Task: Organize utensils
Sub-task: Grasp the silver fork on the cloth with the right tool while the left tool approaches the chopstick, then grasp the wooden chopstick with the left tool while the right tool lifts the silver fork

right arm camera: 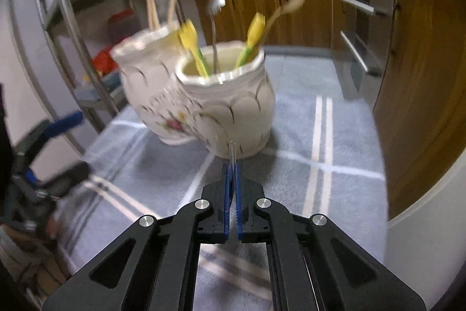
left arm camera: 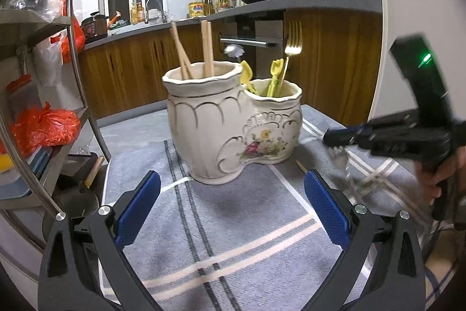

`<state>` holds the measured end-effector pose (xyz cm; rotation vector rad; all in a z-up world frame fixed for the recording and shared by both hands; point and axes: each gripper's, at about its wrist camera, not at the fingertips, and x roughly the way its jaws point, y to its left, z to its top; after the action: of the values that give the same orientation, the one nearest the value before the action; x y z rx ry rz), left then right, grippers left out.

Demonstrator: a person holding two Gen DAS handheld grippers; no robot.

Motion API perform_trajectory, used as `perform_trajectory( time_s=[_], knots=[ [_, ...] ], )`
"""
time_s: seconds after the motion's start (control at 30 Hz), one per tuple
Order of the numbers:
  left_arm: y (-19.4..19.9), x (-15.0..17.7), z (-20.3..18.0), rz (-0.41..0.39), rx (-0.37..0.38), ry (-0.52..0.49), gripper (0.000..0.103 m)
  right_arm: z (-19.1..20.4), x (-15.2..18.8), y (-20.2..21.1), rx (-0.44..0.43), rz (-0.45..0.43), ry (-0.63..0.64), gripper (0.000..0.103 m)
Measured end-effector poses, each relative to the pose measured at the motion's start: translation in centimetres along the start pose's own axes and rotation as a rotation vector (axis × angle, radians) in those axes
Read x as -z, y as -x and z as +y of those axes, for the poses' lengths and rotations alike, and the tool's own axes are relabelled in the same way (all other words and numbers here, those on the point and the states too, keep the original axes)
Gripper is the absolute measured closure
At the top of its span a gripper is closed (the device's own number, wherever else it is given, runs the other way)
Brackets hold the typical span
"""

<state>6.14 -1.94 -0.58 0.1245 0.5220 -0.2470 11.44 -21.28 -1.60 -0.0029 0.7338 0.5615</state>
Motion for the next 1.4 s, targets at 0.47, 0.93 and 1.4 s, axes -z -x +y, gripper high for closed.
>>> perform_trajectory(
  time_s=[0.47,0.93,1.4],
  knots=[
    [-0.5,0.0,-4.7,0.074,-0.002,-0.065,0.006,-2.4,-1.0,8.0,0.077,-0.281,-0.056,0.100],
    [-3.0,0.7,-9.1,0.206,0.043,-0.061,0.007,-4.1,-0.1,10.4,0.242,-0.390,-0.091,0.100],
    [-5.4,1.5,-10.6,0.331,0.056,-0.090,0.074,-3.9,0.2,10.5,0.242,-0.393,-0.079,0.100]
  ],
)
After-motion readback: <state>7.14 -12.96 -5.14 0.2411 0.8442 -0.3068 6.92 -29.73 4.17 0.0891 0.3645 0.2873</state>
